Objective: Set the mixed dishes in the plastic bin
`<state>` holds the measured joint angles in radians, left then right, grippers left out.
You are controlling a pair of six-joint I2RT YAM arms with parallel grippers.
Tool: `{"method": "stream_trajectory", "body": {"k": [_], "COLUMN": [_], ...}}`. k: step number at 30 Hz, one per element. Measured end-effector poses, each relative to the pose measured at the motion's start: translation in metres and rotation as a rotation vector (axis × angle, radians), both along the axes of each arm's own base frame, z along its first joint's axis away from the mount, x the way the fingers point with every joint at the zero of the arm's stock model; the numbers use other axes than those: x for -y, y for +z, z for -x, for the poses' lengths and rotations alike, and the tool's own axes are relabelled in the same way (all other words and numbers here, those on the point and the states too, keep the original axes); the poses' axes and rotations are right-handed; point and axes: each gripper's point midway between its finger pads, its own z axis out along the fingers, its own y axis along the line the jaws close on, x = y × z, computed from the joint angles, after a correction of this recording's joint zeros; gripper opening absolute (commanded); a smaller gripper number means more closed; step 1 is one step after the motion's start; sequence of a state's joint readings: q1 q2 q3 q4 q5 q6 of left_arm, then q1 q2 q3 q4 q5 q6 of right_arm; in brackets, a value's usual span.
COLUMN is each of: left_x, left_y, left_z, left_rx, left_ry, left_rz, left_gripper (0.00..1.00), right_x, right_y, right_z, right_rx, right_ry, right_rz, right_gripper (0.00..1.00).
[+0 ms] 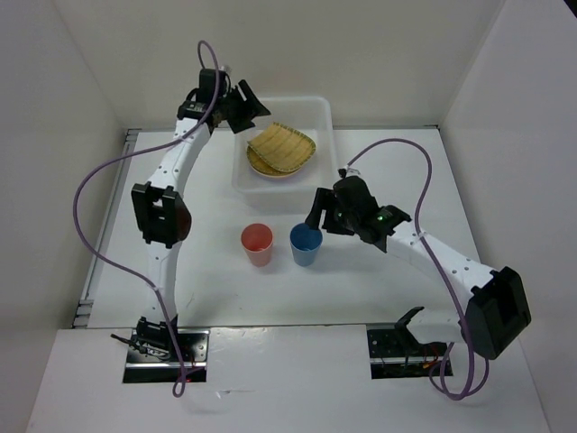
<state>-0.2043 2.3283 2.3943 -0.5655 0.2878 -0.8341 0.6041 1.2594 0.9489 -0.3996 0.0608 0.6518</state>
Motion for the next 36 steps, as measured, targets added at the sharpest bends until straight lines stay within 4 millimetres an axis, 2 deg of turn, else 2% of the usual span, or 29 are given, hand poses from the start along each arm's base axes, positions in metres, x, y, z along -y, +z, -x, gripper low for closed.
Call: {"method": "stream_trajectory", "body": {"k": [2,6,9,11,12,13,15,16,18,19,21,23,25,27,29,32,34,36], "left_x": [-0.001,-0.004,-0.009,-0.014,-0.018,-0.022,-0.029,-0.033,-0.040,-0.044,-0.052,-0.062,-0.077,-0.101,-0.117,-0.117,-0.115,-0.116], "left_y": [0.033,0.121,0.188,0.225,0.244,0.260,0.286,0.297,0.314,0.320,0.325,0.316,0.305,0.289,0.288,0.299,0.291,0.275], "left_z": [0.007,0.033,0.067,0.090,0.102,0.113,0.132,0.140,0.158,0.167,0.182,0.202,0.221,0.242,0.257,0.274,0.281,0.281], "left_rx": [0.056,0.217,0.345,0.417,0.457,0.490,0.554,0.580,0.625,0.638,0.657,0.644,0.641,0.618,0.630,0.690,0.686,0.662], "left_ry": [-0.017,-0.050,-0.091,-0.110,-0.114,-0.117,-0.121,-0.121,-0.119,-0.117,-0.105,-0.093,-0.055,0.014,0.067,0.063,0.052,0.045], "left_rz": [0.002,0.014,0.037,0.054,0.062,0.066,0.063,0.058,0.045,0.037,0.025,0.016,0.021,0.018,0.004,0.002,-0.002,-0.020], "left_gripper": [0.75,0.76,0.77,0.79,0.79,0.80,0.80,0.82,0.82,0.83,0.83,0.84,0.84,0.84,0.85,0.85,0.85,0.85], "right_x": [0.001,0.005,0.001,-0.002,-0.002,-0.003,-0.003,-0.004,-0.003,-0.003,-0.002,-0.003,-0.004,-0.005,-0.006,-0.012,-0.016,-0.018], "right_y": [-0.006,-0.013,-0.021,-0.030,-0.034,-0.038,-0.044,-0.046,-0.047,-0.047,-0.045,-0.043,-0.040,-0.036,-0.027,0.001,0.031,0.066], "right_z": [0.003,0.002,0.002,0.005,0.007,0.010,0.013,0.014,0.017,0.018,0.018,0.018,0.020,0.022,0.025,0.022,0.014,0.003], "right_rx": [-0.019,-0.038,-0.054,-0.073,-0.084,-0.097,-0.114,-0.120,-0.129,-0.132,-0.131,-0.130,-0.134,-0.138,-0.142,-0.111,-0.057,0.017], "right_ry": [0.000,-0.022,-0.010,0.006,0.013,0.019,0.028,0.030,0.033,0.033,0.033,0.031,0.036,0.042,0.050,0.058,0.047,0.032], "right_rz": [0.022,0.074,0.105,0.132,0.144,0.158,0.180,0.188,0.201,0.205,0.212,0.217,0.225,0.235,0.243,0.233,0.208,0.183], "right_gripper": [0.80,0.80,0.71,0.66,0.63,0.56,0.47,0.38,0.28,0.20,0.12,0.00,0.00,0.00,0.00,0.00,0.00,0.00]}}
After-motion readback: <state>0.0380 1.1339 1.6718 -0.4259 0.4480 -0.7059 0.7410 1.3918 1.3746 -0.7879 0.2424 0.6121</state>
